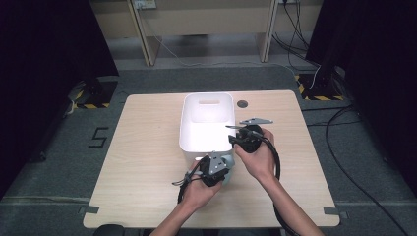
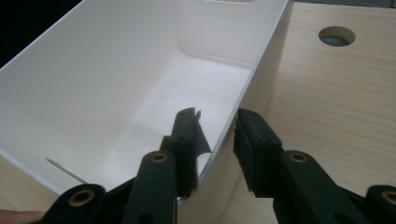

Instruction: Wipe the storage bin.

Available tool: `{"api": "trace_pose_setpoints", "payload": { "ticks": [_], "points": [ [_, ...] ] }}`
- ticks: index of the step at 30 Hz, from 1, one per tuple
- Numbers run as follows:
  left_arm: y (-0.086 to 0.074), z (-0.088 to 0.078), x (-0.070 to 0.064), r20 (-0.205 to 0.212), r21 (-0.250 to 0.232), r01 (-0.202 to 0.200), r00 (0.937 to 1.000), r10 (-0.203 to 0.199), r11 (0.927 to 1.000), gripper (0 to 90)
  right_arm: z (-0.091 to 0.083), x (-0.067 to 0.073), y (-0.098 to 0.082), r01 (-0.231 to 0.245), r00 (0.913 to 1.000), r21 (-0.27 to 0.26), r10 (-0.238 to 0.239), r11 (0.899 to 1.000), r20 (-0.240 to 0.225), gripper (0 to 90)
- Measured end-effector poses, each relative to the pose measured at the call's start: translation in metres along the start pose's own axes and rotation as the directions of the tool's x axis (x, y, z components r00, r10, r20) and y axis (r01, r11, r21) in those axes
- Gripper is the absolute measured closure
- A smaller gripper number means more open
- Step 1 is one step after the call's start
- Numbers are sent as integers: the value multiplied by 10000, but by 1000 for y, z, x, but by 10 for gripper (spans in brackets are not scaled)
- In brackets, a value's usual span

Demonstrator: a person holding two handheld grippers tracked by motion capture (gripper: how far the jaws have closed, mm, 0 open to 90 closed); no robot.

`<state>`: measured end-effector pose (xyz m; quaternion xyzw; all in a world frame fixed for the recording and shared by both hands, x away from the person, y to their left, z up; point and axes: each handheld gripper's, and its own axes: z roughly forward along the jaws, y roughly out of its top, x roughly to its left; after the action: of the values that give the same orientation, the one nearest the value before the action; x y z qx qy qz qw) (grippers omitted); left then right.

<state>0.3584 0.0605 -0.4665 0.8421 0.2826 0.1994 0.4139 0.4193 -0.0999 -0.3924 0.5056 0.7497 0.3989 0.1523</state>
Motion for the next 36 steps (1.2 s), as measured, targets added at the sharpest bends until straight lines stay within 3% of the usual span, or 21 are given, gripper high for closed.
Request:
{"api": "trace_pose_setpoints", "payload": {
  "ticks": [10, 20, 23, 36],
  "points": [
    [-9, 16, -4, 21, 333, -13, 10000, 12, 9994, 806, 0, 0, 0, -59, 10000, 8, 59, 10000, -36, 691],
    [-12, 28, -8, -39, 357, -15, 10000, 16, 9994, 806, 1, -1, 0, -66, 10000, 18, 66, 10000, -39, 687],
    [-11, 29, -7, 44, 315, 186, 9998, -188, 9993, 805, 1, -1, 0, -66, 10000, 17, 66, 10000, -48, 687],
    [7, 15, -5, -22, -178, 37, 10000, -38, 9998, 807, 1, -1, -1, -79, 10000, -44, 79, 10000, -56, 685]
  ]
}}
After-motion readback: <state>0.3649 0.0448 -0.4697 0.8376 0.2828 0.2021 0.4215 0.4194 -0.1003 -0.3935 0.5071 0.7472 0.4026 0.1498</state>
